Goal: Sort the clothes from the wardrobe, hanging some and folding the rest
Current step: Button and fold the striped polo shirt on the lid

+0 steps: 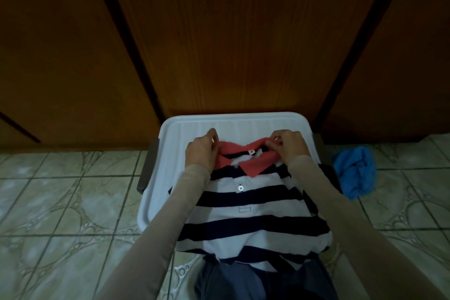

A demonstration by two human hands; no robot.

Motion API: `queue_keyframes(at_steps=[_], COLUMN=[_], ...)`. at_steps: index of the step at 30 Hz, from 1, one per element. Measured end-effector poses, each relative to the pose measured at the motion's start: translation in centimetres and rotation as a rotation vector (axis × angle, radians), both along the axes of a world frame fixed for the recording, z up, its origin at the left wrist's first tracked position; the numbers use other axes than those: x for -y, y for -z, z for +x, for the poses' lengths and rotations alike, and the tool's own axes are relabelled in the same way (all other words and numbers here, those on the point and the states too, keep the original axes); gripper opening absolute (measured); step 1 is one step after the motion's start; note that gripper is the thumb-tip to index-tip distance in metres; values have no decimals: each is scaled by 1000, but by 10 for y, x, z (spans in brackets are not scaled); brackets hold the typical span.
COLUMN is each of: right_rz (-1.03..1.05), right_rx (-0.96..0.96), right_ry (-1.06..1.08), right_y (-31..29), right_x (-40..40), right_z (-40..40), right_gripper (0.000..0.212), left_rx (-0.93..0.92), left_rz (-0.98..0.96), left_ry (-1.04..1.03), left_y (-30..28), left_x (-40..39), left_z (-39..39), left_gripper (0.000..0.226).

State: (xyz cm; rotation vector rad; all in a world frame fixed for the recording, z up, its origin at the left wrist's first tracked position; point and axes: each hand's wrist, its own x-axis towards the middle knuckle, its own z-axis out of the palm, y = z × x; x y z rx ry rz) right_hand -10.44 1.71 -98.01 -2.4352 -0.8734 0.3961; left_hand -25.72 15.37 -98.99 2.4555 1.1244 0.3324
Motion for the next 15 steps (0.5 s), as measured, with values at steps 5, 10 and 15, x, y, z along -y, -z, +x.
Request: queue_keyframes(at_steps=[5,10,15], right_rz=[88,12,62], right_rx=[-101,-297,-326], right_ry=[113,-3,-17], right_y=[-6,-10,-7], right_x=[-1,-4,-1], right_z=[4,3,5], right_gripper=[10,24,19], left_rx=[185,324,310], left_rz=[-9,-80,-86], left_ry=[-129,-263,-278], left_y=[2,3,2], left_x=[2,5,3], left_z=[0,1,1], left_gripper=[21,17,17])
